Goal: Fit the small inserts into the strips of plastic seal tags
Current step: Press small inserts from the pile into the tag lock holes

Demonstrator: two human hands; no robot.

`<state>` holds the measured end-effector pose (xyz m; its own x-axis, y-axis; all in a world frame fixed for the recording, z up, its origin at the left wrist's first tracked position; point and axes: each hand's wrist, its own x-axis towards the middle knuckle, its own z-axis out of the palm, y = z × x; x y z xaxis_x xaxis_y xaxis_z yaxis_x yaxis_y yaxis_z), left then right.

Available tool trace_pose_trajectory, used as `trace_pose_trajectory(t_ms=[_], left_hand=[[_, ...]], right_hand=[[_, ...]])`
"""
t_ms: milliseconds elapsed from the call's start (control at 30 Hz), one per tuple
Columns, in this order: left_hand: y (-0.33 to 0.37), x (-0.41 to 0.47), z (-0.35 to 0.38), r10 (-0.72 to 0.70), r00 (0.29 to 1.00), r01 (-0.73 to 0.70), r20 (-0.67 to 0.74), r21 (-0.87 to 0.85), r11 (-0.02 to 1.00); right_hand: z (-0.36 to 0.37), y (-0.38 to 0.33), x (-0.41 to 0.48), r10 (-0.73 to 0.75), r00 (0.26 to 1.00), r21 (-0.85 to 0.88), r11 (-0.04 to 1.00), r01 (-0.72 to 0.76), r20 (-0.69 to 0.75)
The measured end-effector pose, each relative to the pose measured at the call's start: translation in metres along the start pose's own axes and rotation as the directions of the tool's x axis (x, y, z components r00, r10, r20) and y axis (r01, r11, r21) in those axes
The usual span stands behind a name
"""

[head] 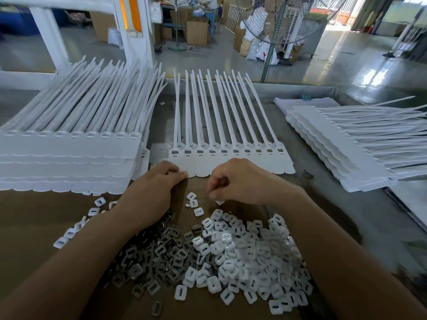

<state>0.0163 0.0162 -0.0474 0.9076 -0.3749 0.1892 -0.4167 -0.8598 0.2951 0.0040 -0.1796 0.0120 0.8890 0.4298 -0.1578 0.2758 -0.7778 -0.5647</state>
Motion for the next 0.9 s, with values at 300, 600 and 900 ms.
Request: trace_pose_trajectory(t_ms=[300, 600, 900], left_hand=[[0.001, 0.002, 0.001, -0.005, 1.0, 0.005, 0.011, -0.012, 1.0], [0.0, 0.005, 0.001, -0.011, 1.0, 0.011, 0.02, -0.019, 1.0], [0.001, 0.006, 0.001, -0.007, 1.0, 0.007, 0.008, -0.018, 1.0]], right_hand=[[-0.003, -0.004, -0.005, -0.019, 0.988, -0.079, 0.996, 0.032, 0.155], [-0.011, 0.005, -0.006, -0.011, 0.955, -0.04, 0.999, 0.023, 0.295], [-0.001, 0.002, -0.004, -0.049, 0.971, 0.003, 0.999, 0.049, 0.235]])
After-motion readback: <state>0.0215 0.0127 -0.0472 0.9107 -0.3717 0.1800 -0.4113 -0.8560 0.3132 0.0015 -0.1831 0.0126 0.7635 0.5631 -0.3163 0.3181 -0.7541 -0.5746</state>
